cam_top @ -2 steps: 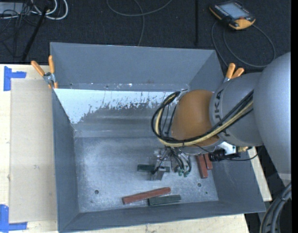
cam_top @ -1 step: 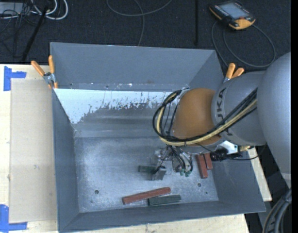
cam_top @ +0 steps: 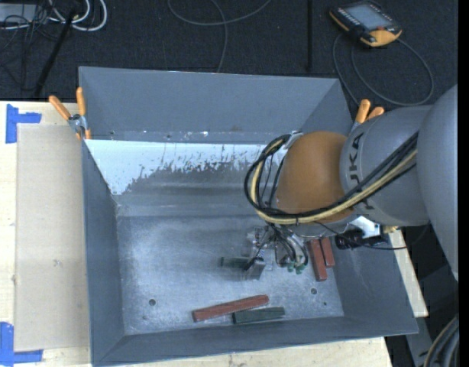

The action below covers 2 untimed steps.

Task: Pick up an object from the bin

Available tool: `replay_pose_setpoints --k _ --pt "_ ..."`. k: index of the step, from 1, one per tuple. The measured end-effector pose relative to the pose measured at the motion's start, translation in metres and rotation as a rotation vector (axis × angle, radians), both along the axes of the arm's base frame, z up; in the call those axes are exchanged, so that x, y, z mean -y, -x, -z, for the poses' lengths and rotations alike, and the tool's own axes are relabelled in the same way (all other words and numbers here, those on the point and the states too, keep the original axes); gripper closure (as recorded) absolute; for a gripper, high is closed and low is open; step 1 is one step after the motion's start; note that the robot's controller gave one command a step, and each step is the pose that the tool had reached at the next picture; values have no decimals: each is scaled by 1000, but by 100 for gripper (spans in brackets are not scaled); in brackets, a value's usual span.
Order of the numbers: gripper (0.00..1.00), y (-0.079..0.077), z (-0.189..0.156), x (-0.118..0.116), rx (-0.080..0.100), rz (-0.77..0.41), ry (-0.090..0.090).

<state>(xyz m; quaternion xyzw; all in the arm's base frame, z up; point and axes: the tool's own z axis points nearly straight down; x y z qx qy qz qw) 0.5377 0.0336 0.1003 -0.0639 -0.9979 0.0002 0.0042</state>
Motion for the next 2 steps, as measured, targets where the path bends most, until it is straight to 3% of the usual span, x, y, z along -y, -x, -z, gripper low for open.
replay_pose_setpoints --k 2 --pt "100 -2 -36 0 7 -1 0"
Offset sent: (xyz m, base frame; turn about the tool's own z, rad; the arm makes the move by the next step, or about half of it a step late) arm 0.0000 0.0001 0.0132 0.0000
